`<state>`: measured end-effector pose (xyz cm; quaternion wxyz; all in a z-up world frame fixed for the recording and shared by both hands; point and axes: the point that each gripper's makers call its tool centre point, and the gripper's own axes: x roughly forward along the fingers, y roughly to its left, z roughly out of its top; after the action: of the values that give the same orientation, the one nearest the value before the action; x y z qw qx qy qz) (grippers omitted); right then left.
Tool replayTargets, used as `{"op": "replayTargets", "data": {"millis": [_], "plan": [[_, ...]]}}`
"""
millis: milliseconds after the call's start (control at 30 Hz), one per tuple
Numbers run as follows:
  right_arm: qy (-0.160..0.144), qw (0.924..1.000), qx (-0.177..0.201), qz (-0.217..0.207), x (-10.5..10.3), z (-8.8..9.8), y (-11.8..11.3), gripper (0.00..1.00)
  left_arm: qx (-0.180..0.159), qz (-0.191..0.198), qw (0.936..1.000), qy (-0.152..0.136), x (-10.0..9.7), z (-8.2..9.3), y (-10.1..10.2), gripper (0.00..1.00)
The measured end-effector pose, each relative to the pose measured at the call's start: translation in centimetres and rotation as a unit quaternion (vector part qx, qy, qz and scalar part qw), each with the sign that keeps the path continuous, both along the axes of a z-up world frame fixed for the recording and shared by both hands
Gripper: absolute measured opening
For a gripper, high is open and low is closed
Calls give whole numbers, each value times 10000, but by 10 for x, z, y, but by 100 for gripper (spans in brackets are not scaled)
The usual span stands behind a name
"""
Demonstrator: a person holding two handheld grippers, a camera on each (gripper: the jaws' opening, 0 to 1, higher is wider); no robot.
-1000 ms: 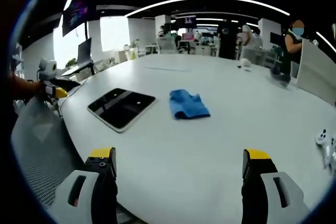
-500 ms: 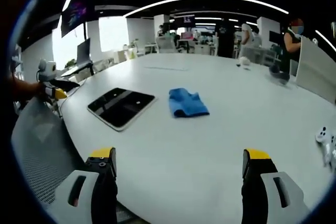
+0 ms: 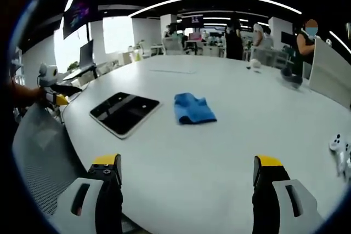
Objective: Wipe the mirror surface with the cleaning cloth until all visible marks leave the cleaned area.
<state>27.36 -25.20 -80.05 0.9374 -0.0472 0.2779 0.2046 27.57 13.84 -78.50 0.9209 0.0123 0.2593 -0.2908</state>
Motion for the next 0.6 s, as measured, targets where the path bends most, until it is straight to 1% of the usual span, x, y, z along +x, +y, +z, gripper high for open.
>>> {"op": "replayTargets", "data": {"millis": [133, 200, 233, 300, 467, 600], "plan": [[24, 10000, 35, 34, 6, 5, 0, 100, 33, -11, 10000, -6, 0, 0, 0, 99], [145, 9997, 163, 147, 9, 10, 7, 100, 54, -27, 10000, -16, 0, 0, -1, 99], [153, 9996, 166, 162, 12, 13, 9, 100, 61, -37, 10000, -1, -1, -1, -1, 99], [318, 9989, 229, 243, 16, 14, 13, 100, 105, -46, 9999, 27, -1, -2, 0, 99], [281, 9989, 115, 365, 31, 26, 16, 100, 77, -8, 10000, 23, 0, -2, 1, 99], [306, 9984, 64, 466, 44, 31, 19, 100, 90, -11, 10000, 17, 0, -2, 1, 99]]}}
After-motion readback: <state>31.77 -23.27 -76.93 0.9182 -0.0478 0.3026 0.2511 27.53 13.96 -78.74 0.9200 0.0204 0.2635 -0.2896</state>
